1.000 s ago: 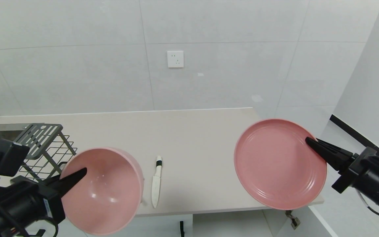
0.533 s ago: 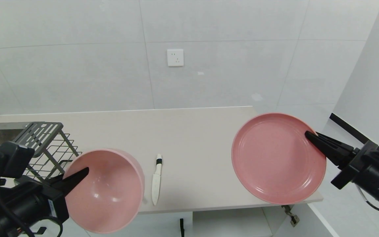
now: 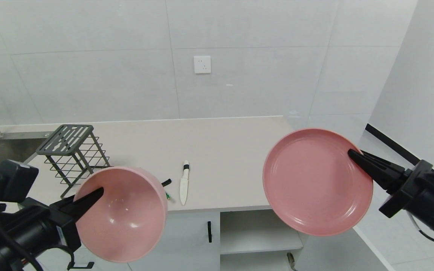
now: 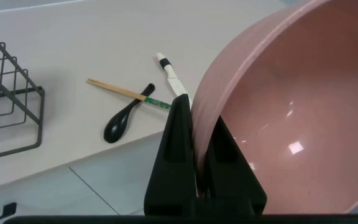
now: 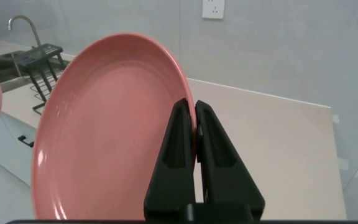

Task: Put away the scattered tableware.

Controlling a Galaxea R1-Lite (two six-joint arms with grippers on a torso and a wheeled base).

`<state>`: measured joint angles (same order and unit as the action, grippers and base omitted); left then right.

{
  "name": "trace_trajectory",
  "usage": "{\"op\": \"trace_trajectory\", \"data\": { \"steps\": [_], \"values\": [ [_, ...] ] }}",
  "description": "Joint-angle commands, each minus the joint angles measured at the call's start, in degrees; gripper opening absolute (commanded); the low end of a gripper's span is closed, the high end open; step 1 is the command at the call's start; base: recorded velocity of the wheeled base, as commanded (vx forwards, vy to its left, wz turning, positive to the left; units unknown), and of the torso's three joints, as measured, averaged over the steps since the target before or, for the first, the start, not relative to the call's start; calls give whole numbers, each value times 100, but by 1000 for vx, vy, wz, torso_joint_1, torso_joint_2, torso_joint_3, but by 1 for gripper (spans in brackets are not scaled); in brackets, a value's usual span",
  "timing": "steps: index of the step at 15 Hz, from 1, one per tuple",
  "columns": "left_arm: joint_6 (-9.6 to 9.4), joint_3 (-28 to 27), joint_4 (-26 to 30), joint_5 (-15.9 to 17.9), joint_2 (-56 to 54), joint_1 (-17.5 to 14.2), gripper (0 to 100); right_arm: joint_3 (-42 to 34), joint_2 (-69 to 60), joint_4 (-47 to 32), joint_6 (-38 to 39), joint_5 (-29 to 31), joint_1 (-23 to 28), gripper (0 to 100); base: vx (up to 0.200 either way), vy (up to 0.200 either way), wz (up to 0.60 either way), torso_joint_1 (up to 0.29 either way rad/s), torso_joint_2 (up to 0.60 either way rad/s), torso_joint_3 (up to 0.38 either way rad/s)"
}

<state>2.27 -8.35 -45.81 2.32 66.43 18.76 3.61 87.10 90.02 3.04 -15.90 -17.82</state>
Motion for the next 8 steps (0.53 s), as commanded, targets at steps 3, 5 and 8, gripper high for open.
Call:
{"op": "trace_trajectory", "data": {
  "steps": [3,5,8],
  "values": [
    [2,44,2,-3,125,14,0,0,17,-2,-5,-10,-19,0,0,0,0,0,0,0],
    [2,44,2,-3,169,14,0,0,17,-2,-5,-10,-19,0,-100,100,0,-1,1,4],
    [11,70,2,-3,178,22,0,0,17,-2,-5,-1,-19,0,0,0,0,0,0,0]
  ]
}}
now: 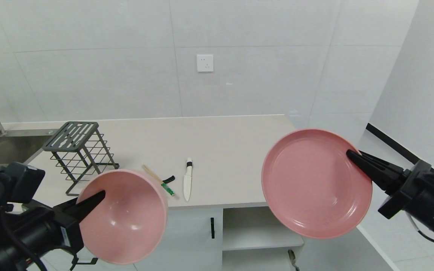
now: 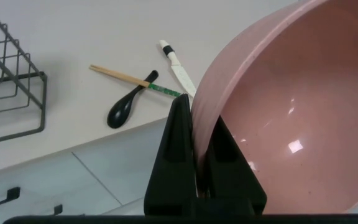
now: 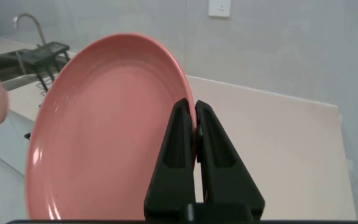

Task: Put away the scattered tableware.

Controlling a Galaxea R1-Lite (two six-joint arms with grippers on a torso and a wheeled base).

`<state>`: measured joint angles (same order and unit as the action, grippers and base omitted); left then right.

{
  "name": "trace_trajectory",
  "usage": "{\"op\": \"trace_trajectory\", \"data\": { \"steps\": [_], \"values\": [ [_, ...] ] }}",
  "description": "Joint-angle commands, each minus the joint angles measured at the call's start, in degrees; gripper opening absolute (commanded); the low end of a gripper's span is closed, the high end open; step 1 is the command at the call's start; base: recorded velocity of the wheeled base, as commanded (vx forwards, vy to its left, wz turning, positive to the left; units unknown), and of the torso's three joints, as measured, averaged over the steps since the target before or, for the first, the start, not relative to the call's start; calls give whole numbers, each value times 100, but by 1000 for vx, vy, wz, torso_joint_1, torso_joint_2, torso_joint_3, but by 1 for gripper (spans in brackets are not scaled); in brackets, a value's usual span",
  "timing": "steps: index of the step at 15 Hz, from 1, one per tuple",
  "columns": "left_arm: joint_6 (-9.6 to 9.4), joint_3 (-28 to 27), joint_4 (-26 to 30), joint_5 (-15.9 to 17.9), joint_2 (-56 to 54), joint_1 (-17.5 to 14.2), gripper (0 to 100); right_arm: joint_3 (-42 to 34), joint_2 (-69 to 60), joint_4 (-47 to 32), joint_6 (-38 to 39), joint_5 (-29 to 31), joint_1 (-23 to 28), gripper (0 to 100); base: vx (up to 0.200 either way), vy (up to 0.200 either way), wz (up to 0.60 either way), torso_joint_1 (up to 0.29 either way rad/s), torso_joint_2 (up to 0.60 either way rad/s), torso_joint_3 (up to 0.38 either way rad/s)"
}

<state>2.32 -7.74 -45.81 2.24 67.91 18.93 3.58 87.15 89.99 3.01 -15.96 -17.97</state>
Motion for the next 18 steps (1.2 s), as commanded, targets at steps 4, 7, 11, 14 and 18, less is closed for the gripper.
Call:
{"op": "trace_trajectory", "data": {
  "steps": [4,7,11,14,18],
  "values": [
    [-3,80,-15,4,73,128,0,2,21,1,-11,-4,4,0,0,0,0,-10,15,8],
    [32,124,-15,4,178,251,0,-7,30,1,-11,-4,-5,0,0,0,0,-149,326,155],
    [32,150,-33,4,337,243,0,-16,39,1,-2,-4,-5,0,0,0,0,-177,367,179],
    [14,229,-86,4,337,251,0,-24,74,1,-2,5,-5,0,0,0,0,-199,411,206],
    [6,264,-112,4,468,172,0,-51,118,1,-11,5,-110,0,0,0,0,-261,536,271]
  ]
}}
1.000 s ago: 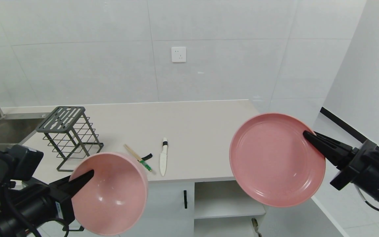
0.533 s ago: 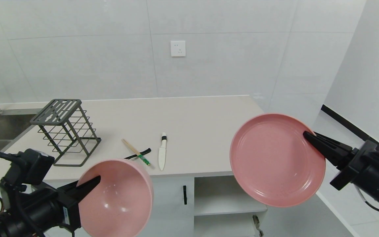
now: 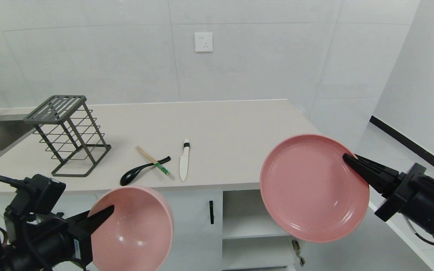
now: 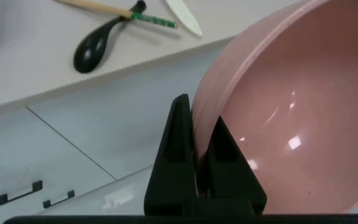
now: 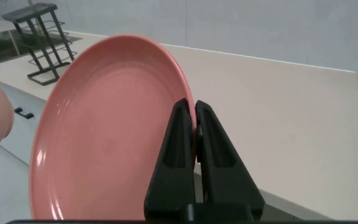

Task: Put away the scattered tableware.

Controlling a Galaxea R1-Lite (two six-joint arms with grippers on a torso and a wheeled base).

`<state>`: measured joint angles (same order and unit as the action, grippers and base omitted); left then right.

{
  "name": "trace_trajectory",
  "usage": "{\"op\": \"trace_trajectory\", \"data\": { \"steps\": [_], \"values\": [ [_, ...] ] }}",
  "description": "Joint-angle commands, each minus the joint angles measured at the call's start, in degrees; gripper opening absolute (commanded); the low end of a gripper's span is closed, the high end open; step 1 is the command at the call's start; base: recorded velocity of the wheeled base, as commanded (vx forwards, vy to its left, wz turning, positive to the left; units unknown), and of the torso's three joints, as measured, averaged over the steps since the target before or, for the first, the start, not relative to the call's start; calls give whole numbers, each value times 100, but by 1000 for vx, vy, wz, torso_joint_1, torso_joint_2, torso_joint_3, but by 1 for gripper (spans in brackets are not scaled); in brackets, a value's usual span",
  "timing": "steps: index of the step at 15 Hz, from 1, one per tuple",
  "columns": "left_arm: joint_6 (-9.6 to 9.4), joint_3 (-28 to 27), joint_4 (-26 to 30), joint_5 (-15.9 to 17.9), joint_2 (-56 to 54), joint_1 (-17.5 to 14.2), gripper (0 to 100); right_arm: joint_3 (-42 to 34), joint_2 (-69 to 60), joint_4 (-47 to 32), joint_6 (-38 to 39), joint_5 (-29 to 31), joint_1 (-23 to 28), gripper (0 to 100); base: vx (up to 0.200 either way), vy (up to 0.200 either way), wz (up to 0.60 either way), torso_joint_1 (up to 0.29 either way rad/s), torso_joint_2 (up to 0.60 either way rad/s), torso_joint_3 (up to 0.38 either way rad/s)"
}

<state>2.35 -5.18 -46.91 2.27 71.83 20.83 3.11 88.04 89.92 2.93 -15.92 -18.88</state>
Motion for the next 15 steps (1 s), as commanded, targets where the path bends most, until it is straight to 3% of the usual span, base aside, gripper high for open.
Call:
{"op": "trace_trajectory", "data": {
  "steps": [1,15],
  "values": [
    [2,8,-2,2,183,-18,0,-12,38,8,-3,1,-28,0,0,0,0,-266,559,281],
    [-7,26,-2,2,262,-18,0,-56,73,8,-3,-8,-142,0,0,0,0,-246,513,261]
  ]
}}
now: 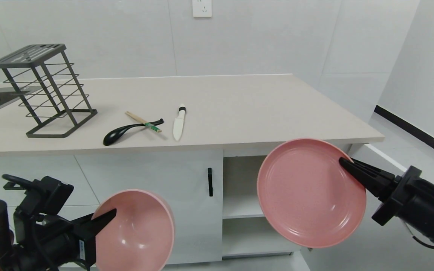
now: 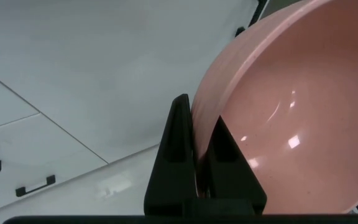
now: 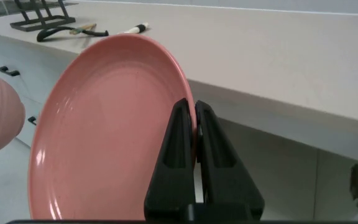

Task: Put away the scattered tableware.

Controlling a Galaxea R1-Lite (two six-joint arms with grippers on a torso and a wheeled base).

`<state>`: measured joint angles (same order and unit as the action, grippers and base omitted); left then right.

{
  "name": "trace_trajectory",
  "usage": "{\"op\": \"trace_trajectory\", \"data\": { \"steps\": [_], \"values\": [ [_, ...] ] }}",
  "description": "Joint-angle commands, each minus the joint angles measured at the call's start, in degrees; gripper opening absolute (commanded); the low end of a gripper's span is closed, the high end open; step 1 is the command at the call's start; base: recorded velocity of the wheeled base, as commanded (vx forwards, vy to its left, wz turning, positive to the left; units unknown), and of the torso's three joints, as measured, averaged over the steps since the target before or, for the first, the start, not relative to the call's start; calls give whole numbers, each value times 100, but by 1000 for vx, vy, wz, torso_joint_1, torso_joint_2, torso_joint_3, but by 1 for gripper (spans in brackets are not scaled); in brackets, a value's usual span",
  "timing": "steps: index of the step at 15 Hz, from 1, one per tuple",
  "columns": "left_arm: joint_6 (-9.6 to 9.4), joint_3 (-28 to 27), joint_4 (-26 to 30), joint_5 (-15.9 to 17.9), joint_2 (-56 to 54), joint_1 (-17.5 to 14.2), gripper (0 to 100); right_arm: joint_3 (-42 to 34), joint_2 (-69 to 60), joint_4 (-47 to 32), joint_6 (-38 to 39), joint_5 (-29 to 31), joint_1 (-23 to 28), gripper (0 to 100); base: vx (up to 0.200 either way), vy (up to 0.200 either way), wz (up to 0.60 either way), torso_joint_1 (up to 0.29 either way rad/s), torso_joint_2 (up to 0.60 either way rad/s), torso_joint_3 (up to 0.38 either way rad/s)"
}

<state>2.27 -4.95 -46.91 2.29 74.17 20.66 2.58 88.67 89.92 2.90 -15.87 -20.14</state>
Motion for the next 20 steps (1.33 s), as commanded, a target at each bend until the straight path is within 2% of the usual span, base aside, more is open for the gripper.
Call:
{"op": "trace_trajectory", "data": {
  "steps": [1,11,16,20],
  "values": [
    [2,3,-2,-1,28,-1,0,-4,18,8,0,-4,-16,0,0,0,0,-227,466,242],
    [2,3,-2,-1,63,-1,0,-12,45,8,0,-4,-16,0,0,0,0,-212,434,210],
    [2,3,-2,-1,168,8,0,-12,177,8,0,-4,-16,0,0,0,0,-28,92,44],
    [2,-6,-99,-1,265,69,0,-65,906,8,0,5,54,0,0,0,0,0,0,0]
  ]
}}
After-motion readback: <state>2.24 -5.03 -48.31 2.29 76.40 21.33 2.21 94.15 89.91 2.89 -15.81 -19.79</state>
